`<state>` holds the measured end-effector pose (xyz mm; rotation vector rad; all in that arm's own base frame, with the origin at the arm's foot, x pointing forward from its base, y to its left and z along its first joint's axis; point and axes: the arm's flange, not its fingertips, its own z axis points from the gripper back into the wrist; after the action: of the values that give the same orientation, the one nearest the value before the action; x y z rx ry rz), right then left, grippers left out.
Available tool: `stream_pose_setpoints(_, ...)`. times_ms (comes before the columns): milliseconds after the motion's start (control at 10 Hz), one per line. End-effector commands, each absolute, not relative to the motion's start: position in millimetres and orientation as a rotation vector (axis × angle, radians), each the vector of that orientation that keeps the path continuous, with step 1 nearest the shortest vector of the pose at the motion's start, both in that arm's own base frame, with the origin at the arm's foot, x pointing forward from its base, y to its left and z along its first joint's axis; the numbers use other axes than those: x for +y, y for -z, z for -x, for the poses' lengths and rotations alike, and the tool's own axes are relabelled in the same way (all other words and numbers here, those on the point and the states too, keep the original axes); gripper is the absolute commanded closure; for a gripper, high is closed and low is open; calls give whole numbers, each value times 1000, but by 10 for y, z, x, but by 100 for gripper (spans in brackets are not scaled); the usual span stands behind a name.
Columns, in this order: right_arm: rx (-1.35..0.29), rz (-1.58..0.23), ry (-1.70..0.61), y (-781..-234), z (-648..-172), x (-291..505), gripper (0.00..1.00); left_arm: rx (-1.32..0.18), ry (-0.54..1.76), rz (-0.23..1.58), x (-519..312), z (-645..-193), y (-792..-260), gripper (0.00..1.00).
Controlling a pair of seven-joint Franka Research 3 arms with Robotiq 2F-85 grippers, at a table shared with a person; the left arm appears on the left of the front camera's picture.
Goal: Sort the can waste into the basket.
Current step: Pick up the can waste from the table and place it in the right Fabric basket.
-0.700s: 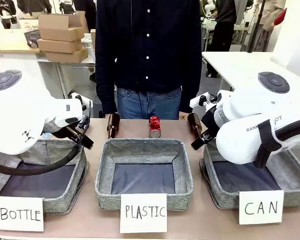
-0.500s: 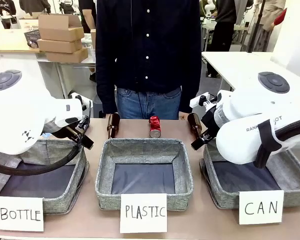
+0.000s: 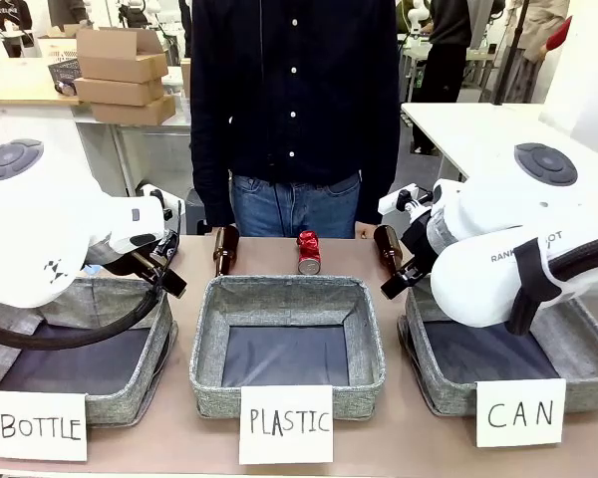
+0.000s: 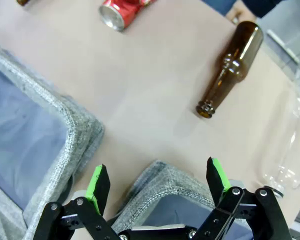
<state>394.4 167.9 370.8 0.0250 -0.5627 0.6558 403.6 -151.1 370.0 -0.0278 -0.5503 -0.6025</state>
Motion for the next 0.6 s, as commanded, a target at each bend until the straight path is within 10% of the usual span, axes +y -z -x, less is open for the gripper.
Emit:
stream_pose_setpoints(0, -563, -25, -655, -3709, -3944, 1678, 0, -550, 603, 28, -1512, -4036, -3700, 0)
stream_pose_setpoints(300, -563, -25, -656, -3708, -3944, 1679, 0, -550, 602, 28, -1511, -4036, -3700, 0)
stream_pose_setpoints(500, -550, -94, -554, -4644, -3502, 1694, 0, -501, 407, 65, -1552, -3516, -4690, 0)
